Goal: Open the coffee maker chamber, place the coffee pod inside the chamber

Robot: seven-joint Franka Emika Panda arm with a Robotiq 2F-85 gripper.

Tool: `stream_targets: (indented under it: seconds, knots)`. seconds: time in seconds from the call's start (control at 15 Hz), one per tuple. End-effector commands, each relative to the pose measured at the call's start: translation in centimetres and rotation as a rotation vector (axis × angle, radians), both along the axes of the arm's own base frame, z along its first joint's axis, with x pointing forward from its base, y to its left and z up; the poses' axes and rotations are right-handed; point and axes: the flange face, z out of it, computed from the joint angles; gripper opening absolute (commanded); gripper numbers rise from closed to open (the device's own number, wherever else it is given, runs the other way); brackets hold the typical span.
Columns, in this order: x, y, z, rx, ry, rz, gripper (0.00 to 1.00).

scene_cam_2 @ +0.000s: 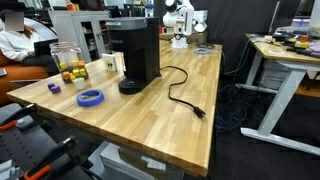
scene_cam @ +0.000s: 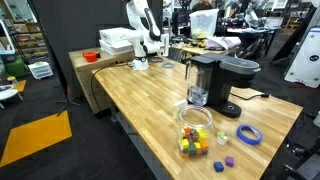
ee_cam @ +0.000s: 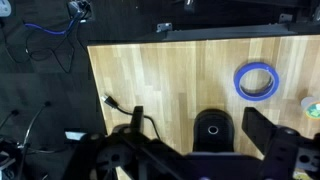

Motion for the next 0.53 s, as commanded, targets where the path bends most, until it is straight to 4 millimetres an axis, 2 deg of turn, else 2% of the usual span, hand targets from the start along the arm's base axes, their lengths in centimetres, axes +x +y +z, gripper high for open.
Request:
stream_targets:
  seconds: [0.0, 0.13, 0.47]
  knots:
    - [-0.14, 0.01, -0.63, 0.001, 0.019, -0.001, 1.00]
    - [-0.21, 0.02, -1.35, 0.002, 0.036, -0.001, 1.00]
    - [-0.19, 0.02, -1.33, 0.002, 0.036, -0.001, 1.00]
